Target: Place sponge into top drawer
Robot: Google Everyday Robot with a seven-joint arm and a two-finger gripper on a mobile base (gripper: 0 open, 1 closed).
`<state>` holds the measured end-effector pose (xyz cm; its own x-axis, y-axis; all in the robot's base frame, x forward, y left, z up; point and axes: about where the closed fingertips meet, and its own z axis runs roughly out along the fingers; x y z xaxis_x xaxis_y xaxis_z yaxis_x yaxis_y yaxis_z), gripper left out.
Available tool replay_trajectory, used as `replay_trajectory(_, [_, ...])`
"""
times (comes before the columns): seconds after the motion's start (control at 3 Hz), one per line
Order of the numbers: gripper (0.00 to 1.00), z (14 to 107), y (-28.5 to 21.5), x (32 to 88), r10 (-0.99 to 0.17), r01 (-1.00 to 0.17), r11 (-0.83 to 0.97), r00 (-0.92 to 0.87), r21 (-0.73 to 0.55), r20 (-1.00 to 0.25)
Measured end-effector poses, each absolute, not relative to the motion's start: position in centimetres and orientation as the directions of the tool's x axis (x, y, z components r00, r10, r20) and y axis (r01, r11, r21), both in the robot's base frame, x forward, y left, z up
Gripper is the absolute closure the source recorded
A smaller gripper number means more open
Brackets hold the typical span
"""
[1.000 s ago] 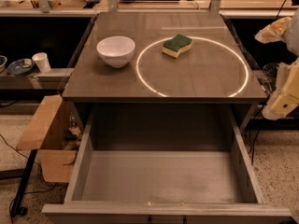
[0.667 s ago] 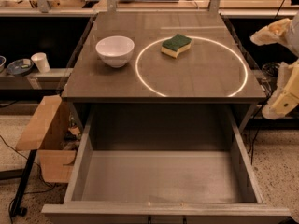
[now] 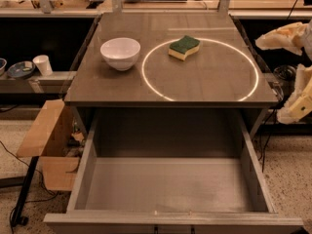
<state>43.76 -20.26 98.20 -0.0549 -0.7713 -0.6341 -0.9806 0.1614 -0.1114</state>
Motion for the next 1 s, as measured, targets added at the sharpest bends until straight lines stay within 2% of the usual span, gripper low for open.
replay_trajectory(1.0, [0.00,97.7,-17.0,44.9,-0.687,-0.995,0.056,0.025,-0.088,-0.726])
